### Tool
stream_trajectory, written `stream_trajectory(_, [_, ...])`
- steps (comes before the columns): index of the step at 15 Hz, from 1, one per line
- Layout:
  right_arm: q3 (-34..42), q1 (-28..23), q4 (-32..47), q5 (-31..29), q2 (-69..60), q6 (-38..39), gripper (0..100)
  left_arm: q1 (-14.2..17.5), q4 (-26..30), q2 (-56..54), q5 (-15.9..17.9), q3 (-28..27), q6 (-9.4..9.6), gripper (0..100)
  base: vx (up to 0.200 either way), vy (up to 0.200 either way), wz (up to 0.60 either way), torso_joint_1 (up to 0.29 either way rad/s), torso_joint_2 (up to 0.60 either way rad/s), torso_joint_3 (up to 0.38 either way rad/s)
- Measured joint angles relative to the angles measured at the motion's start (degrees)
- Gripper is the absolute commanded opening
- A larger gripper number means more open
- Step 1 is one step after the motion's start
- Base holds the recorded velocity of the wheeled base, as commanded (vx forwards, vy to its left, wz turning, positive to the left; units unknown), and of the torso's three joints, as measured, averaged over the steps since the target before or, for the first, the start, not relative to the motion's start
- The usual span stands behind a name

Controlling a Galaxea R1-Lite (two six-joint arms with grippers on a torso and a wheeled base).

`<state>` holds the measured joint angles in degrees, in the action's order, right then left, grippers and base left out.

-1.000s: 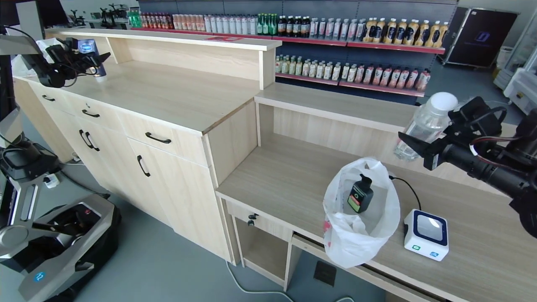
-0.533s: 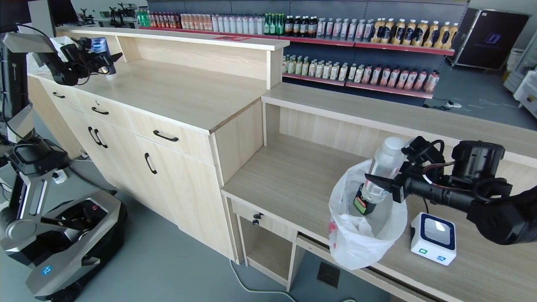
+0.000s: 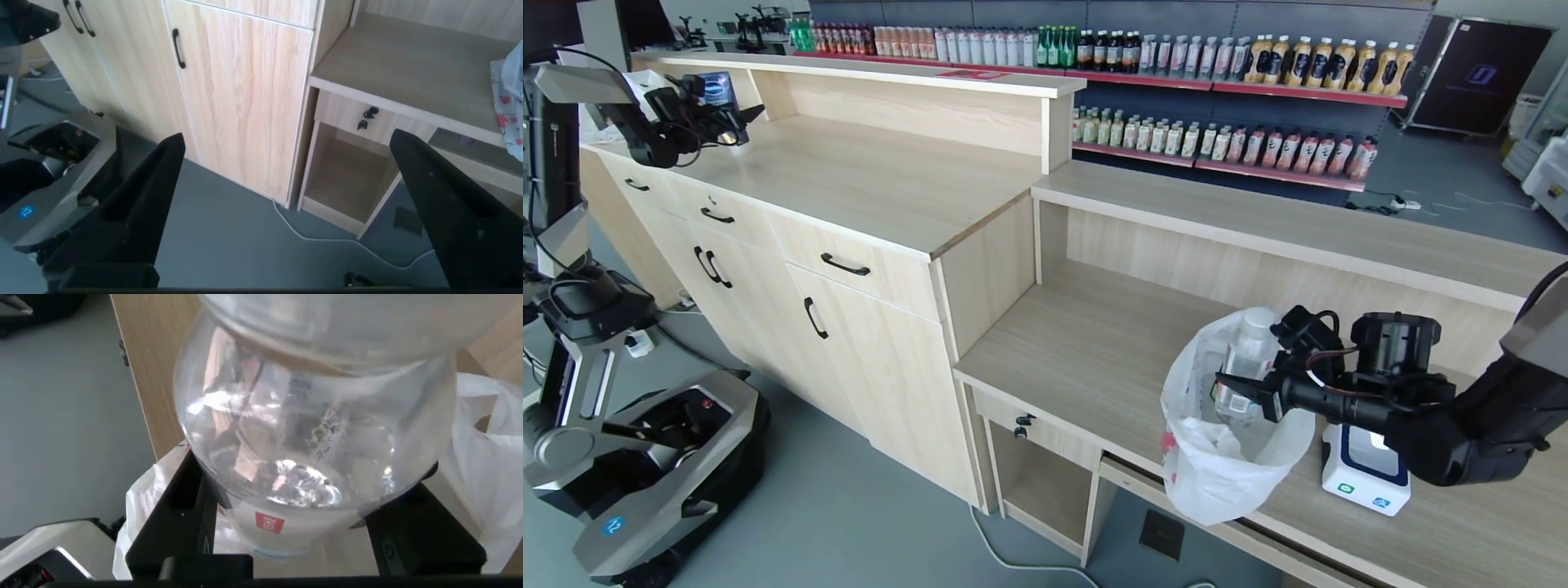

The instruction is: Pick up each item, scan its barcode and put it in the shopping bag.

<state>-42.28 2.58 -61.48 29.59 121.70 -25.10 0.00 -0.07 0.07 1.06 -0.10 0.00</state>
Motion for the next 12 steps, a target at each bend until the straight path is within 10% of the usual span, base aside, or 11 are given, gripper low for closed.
stream_trajectory(12, [-1.1, 0.1, -6.0, 0.2, 8.2, 2.4, 0, 0.0, 0.0, 0.0, 0.0, 0.0, 0.00, 100, 0.000, 0.000, 0.00, 0.000, 0.00, 0.000])
